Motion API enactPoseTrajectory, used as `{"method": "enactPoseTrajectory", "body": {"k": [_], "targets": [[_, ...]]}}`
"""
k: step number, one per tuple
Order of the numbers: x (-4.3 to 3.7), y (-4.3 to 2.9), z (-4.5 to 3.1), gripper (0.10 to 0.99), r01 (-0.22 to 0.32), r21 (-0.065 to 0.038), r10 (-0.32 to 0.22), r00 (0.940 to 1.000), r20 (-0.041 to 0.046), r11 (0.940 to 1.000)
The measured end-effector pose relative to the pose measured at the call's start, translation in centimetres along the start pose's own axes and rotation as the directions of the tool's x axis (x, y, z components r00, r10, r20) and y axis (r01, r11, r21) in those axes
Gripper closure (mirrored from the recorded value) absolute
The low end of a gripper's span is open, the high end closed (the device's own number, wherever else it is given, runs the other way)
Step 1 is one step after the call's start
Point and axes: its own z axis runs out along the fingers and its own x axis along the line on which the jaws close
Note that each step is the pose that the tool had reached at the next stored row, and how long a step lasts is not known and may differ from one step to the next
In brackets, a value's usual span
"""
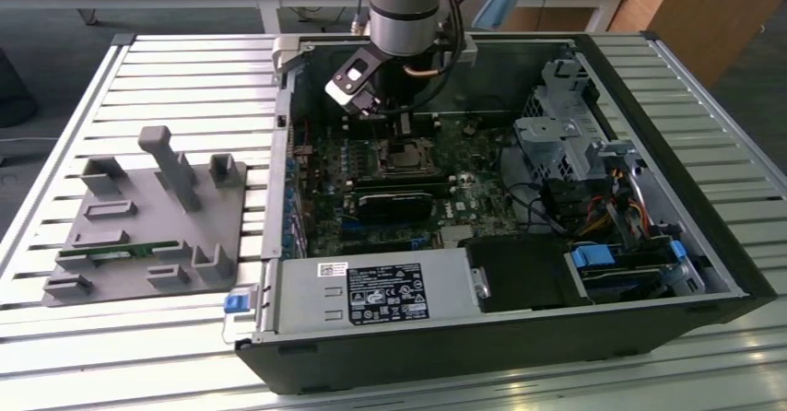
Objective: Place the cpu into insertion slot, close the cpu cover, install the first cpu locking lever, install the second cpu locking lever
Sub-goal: 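Close the cpu cover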
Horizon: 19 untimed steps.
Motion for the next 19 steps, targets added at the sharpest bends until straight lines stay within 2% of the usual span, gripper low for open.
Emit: {"method": "enactPoseTrajectory", "body": {"k": [19], "targets": [[0.03, -0.9, 0.03, 0.98, 0.0, 0.0, 0.0, 1.0, 0.0, 1.0]]}}
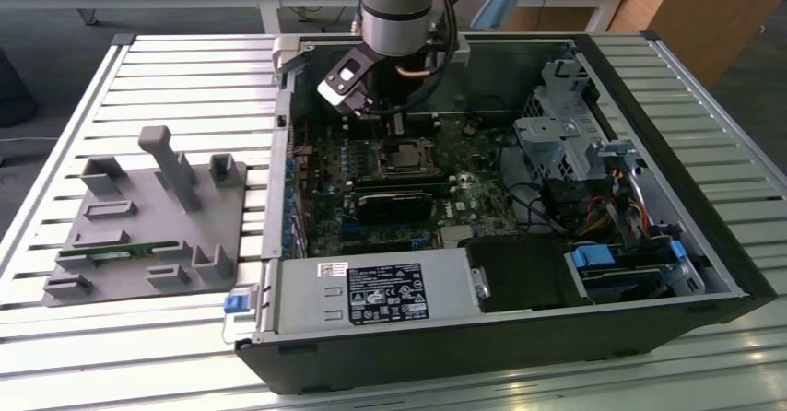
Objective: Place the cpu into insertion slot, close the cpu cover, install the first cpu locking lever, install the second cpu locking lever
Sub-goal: 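Close the cpu cover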
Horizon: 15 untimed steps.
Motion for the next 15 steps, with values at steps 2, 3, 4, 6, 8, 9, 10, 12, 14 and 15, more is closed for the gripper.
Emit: {"method": "enactPoseTrajectory", "body": {"k": [2, 3, 4, 6, 8, 9, 10, 12, 14, 15], "targets": [[0.0, -0.1, 0.05, 0.98, 0.0, 0.0, 0.0, 1.0, 0.0002, 1.0], [0.0, -0.14, 0.09, 0.98, 0.0, 0.0, 0.0, 1.0, 0.0001, 1.0], [0.01, -0.2, 0.15, 0.98, 0.0, 0.0, 0.0, 1.0, 0.0, 1.0], [0.02, -0.32, 0.28, 0.98, 0.0, 0.0, 0.0, 1.0, 0.0001, 1.0], [0.02, -0.39, 0.43, 0.98, 0.0, 0.0, 0.0, 1.0, 0.0, 1.0], [0.02, -0.39, 0.51, 0.98, 0.0, 0.0, 0.0, 1.0, 0.0001, 1.0], [0.02, -0.39, 0.6, 0.98, 0.0, 0.0, 0.0, 1.0, 0.0001, 1.0], [0.03, -0.4, 0.8, 0.98, 0.0, 0.0, 0.0, 1.0, 0.0, 1.0], [0.03, -0.4, 0.95, 0.98, 0.0, 0.0, 0.0, 1.0, 0.0001, 1.0], [0.03, -0.4, 1.03, 0.98, 0.0, 0.0, 0.0, 1.0, 0.0001, 1.0]]}}
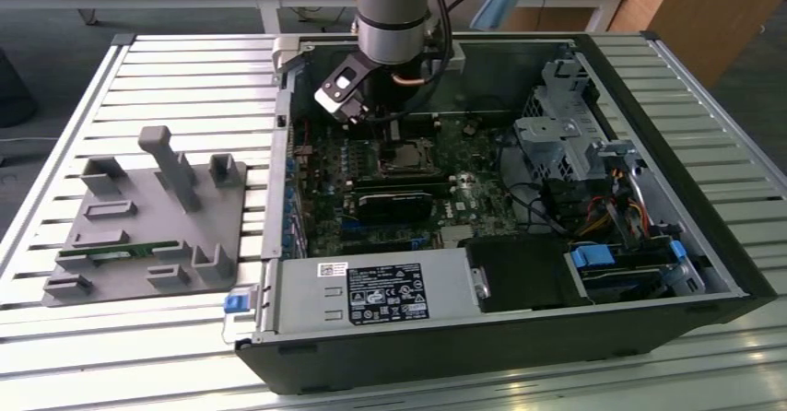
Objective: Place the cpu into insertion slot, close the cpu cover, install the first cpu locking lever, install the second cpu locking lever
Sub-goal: 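Close the cpu cover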
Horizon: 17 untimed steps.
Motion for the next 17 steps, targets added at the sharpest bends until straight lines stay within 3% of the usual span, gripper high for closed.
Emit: {"method": "enactPoseTrajectory", "body": {"k": [10, 15, 17], "targets": [[0.01, 0.18, 0.26, 0.98, 0.0, -0.001, 0.0, 1.0, -0.0008, 1.0], [-0.04, 0.2, -1.31, 0.98, 0.0, 0.0, 0.0, 1.0, -0.0003, 1.0], [-0.03, 0.24, -1.37, 0.98, 0.0, 0.0, 0.0, 1.0, -0.0006, 1.0]]}}
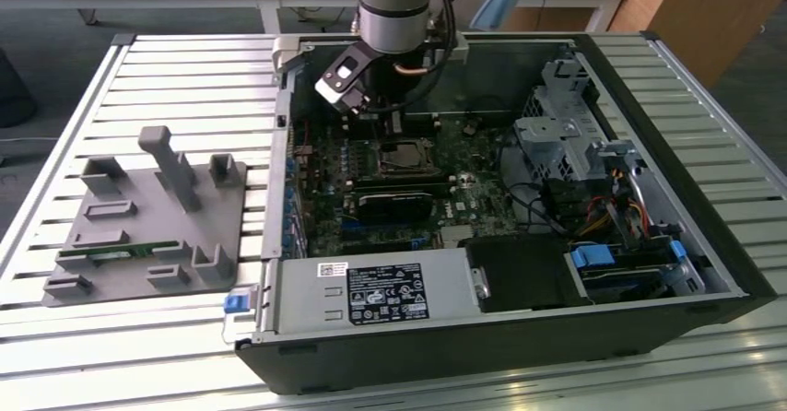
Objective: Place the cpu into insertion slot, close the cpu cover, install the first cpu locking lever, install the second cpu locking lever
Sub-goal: 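Close the cpu cover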
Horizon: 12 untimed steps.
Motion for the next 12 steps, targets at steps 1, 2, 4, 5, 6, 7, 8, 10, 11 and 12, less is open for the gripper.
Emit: {"method": "enactPoseTrajectory", "body": {"k": [1, 2, 4, 5, 6, 7, 8, 10, 11, 12], "targets": [[-0.01, 0.09, 0.0, 0.98, 0.0, 0.0, 0.0, 1.0, 0.0002, 1.0], [-0.01, 0.22, -0.01, 0.98, 0.0, 0.0, 0.0, 1.0, 0.0002, 1.0], [-0.02, 0.5, 0.0, 0.98, 0.0, 0.001, 0.0, 1.0, 0.0002, 1.0], [-0.03, 0.62, 0.0, 0.98, 0.0, 0.001, 0.0, 1.0, 0.0003, 1.0], [-0.03, 0.73, 0.0, 0.98, 0.0, 0.001, 0.0, 1.0, 0.0003, 1.0], [-0.03, 0.86, 0.01, 0.98, 0.0, 0.001, 0.0, 1.0, 0.0002, 1.0], [-0.04, 0.97, 0.01, 0.98, 0.0, 0.001, 0.0, 1.0, 0.0002, 1.0], [-0.04, 1.17, 0.01, 0.98, 0.0, 0.001, 0.0, 1.0, 0.0002, 1.0], [-0.05, 1.24, 0.01, 0.98, 0.0, 0.001, 0.0, 1.0, 0.0002, 1.0], [-0.05, 1.32, 0.01, 0.98, 0.0, 0.001, 0.0, 1.0, 0.0002, 1.0]]}}
